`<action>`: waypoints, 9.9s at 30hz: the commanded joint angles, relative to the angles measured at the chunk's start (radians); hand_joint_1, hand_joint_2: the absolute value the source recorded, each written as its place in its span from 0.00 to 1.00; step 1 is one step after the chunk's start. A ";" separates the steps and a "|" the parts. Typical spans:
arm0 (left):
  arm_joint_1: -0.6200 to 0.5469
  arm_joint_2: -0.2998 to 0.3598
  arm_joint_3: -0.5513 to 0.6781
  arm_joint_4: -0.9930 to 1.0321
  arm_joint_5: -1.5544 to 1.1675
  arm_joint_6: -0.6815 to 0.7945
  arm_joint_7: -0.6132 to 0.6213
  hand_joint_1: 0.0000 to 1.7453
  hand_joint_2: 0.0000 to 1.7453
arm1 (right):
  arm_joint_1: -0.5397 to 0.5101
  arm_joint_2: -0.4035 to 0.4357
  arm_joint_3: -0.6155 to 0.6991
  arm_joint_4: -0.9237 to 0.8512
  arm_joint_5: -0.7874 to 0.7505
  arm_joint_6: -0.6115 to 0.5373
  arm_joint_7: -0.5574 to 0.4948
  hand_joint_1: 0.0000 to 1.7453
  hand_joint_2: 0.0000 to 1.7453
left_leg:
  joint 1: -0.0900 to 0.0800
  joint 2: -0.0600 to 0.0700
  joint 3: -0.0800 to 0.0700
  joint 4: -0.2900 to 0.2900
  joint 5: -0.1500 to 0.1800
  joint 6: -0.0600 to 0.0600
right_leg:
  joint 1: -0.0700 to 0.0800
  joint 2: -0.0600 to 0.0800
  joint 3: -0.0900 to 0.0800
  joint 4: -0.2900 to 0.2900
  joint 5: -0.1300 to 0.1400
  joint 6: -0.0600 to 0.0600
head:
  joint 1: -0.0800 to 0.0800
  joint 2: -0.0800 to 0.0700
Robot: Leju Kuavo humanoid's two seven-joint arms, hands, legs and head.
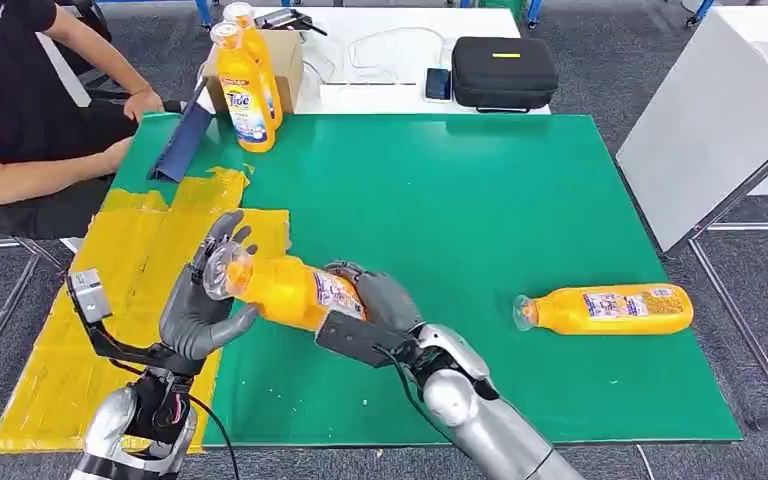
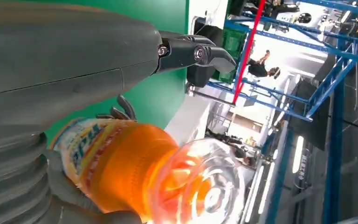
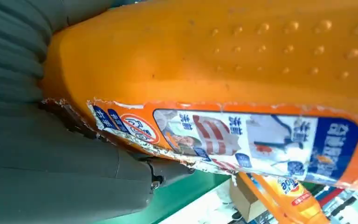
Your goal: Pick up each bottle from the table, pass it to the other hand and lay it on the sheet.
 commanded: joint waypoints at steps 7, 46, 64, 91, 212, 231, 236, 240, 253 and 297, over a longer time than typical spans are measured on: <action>-0.015 0.012 -0.015 -0.017 0.036 -0.016 0.002 0.00 1.00 | -0.064 -0.005 0.200 0.039 0.043 0.033 0.004 1.00 1.00 | 0.000 0.002 0.002 0.000 -0.001 -0.001 | 0.000 0.001 0.002 0.000 -0.001 0.000 | 0.000 0.000; -0.024 0.029 -0.011 -0.049 -0.046 -0.043 -0.067 1.00 1.00 | -0.069 -0.024 0.267 0.049 0.035 0.050 0.014 1.00 1.00 | 0.001 0.000 0.004 0.000 -0.002 -0.002 | 0.001 -0.003 0.005 0.000 -0.002 0.000 | 0.000 0.000; 0.013 0.060 0.093 -0.148 -0.762 0.376 -0.194 1.00 1.00 | 0.161 -0.144 0.059 -0.327 0.187 -0.011 0.125 0.00 0.00 | 0.000 -0.001 0.001 0.000 -0.001 -0.001 | 0.000 -0.003 0.002 -0.001 -0.002 0.000 | 0.000 0.000; 0.003 0.176 -0.159 0.245 -1.875 0.580 0.005 1.00 1.00 | 0.616 -0.354 -0.318 -0.892 0.303 0.013 0.206 0.00 0.00 | -0.003 -0.001 0.003 0.000 -0.004 0.001 | -0.002 -0.006 0.002 -0.002 -0.004 0.002 | 0.000 0.000; 0.001 0.254 0.159 0.092 -0.098 -0.406 -0.093 0.00 0.00 | 0.146 -0.413 -0.466 -0.040 -0.420 0.329 0.034 1.00 1.00 | 0.000 0.006 0.010 -0.002 -0.003 0.000 | 0.001 0.002 0.012 -0.004 -0.001 0.001 | 0.000 0.000; 0.010 0.142 0.111 -0.024 -0.032 -0.237 -0.031 0.00 1.00 | 0.140 -0.205 -0.324 -0.271 -0.458 0.154 0.048 1.00 1.00 | 0.000 -0.006 0.004 0.001 -0.002 -0.001 | 0.000 -0.009 0.005 0.001 -0.005 0.001 | 0.000 0.000; -0.016 0.084 0.049 -0.097 -0.117 -0.106 -0.032 0.00 1.00 | 0.026 -0.103 -0.150 -0.180 -0.382 0.113 0.077 1.00 1.00 | 0.000 -0.003 0.004 0.003 -0.003 -0.002 | 0.000 -0.006 0.006 0.003 -0.005 0.000 | 0.000 0.000; -0.022 0.073 0.008 -0.141 -0.075 -0.049 -0.032 0.00 1.00 | -0.070 -0.053 -0.034 -0.043 -0.395 0.094 0.073 1.00 1.00 | 0.001 0.001 0.003 0.003 -0.003 -0.002 | 0.001 -0.002 0.003 0.004 -0.004 0.000 | 0.000 0.000; -0.011 0.097 -0.020 -0.196 0.057 -0.049 0.010 0.00 1.00 | -0.173 0.001 0.227 -0.010 -0.248 0.100 0.065 1.00 1.00 | 0.001 -0.001 0.002 0.001 -0.002 -0.001 | 0.001 -0.006 0.003 0.002 -0.004 0.001 | 0.000 0.000; -0.003 0.132 -0.023 -0.167 0.128 -0.147 0.037 1.00 1.00 | -0.110 -0.105 0.307 -0.091 -0.201 0.098 0.083 1.00 1.00 | 0.001 -0.006 0.000 0.000 0.000 -0.001 | 0.001 -0.010 0.002 0.001 -0.004 0.001 | 0.000 0.000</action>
